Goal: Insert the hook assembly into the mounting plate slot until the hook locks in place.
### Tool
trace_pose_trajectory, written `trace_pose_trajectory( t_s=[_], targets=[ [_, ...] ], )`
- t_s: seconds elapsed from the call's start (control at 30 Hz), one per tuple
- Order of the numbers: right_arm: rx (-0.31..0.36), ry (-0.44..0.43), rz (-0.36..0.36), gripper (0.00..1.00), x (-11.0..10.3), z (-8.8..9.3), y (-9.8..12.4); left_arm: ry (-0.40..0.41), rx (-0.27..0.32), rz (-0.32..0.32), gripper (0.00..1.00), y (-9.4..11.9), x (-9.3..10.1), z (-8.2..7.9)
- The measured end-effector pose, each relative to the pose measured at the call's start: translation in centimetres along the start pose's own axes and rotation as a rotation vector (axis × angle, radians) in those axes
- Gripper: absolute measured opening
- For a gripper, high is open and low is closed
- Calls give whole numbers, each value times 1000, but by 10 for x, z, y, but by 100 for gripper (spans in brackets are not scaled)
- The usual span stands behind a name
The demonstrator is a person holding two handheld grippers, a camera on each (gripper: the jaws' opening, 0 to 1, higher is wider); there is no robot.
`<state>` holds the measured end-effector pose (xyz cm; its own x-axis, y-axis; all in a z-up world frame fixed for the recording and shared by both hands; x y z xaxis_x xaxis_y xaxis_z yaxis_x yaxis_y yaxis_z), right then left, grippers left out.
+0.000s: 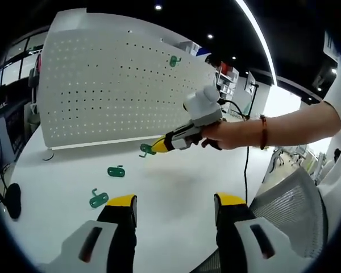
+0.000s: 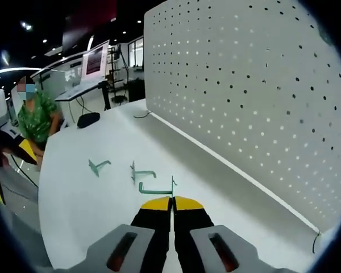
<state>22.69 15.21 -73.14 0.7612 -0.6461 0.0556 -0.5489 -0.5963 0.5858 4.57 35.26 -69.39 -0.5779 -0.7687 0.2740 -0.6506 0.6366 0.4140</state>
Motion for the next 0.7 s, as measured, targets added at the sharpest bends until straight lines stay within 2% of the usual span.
trace_pose_trajectory(
  t_s=[0.33, 0.7],
  targets=[
    [65, -29, 12, 0, -15, -4, 11, 17, 12, 3, 56, -2, 1, -2],
    [124, -44, 35, 0, -20, -8, 29, 18, 27, 8, 54, -5, 2, -7]
  ],
)
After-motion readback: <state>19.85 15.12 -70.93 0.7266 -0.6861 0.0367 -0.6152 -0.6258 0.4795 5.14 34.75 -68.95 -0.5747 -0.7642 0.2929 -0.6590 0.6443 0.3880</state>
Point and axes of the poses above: the point that each gripper's makers call its tool centre point, and the gripper's own axes: y roughly backward along the fingers, x roughly to its right, z roughly out of its underside, the point moved 10 cm from there along y, roughly backward along the fingers, and after that the axes turned 2 degrees about y, right-handed, at the moved point
